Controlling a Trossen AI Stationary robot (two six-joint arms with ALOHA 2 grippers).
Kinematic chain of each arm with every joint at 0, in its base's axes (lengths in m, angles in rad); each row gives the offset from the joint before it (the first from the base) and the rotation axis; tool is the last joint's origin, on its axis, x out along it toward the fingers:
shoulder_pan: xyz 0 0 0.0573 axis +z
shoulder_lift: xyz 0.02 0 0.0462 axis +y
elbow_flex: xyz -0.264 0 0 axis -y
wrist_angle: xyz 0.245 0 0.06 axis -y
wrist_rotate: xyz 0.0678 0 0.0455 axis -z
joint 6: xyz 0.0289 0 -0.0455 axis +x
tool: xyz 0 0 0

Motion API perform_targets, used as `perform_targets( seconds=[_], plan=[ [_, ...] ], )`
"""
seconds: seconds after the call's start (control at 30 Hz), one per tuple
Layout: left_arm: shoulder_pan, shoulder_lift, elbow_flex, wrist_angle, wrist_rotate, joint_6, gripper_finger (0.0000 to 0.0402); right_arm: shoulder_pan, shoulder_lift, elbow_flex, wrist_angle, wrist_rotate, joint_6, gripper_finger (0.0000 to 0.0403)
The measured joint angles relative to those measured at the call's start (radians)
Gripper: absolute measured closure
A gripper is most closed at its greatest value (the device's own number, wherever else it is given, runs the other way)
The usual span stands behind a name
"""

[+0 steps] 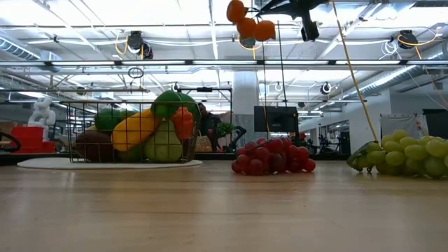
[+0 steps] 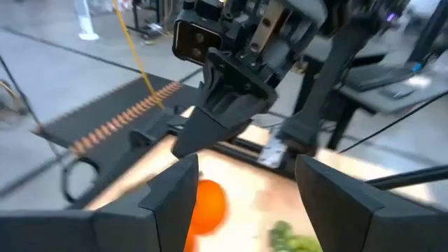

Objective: Build produce basket
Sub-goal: Put the oranges into the wired basket

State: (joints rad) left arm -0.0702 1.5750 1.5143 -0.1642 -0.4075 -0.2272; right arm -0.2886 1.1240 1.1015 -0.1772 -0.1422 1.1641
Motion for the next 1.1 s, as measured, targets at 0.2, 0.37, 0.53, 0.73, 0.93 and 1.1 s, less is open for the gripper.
perform_targets(
  seconds=[0.2,0.37,0.53,0.73,0.93,1.1],
  plan=[
    [0.015,0.045,0.0,0.002,-0.025,0.1,0.0163,0.0,0.027,0.0,0.0,-0.046,0.004,0.0397],
    [0.042,0.065,-0.001,-0.057,-0.027,0.126,0.0167,0.0,0.037,0.0,0.0,-0.046,0.004,0.0397],
    [0.076,0.082,0.0,-0.107,0.009,0.166,0.0167,-0.004,0.037,0.0,-0.001,-0.034,-0.012,0.0397],
    [0.113,0.101,0.0,-0.121,0.025,0.221,0.0167,-0.006,0.036,0.0,-0.022,0.016,-0.025,0.0397],
    [0.15,0.1,0.0,-0.073,0.104,0.292,0.0168,-0.006,0.036,0.0,-0.036,0.015,-0.024,0.0397],
    [0.178,0.099,0.0,-0.07,0.182,0.305,0.0168,-0.006,0.036,0.0,-0.034,0.065,-0.024,0.0397]
  ],
)
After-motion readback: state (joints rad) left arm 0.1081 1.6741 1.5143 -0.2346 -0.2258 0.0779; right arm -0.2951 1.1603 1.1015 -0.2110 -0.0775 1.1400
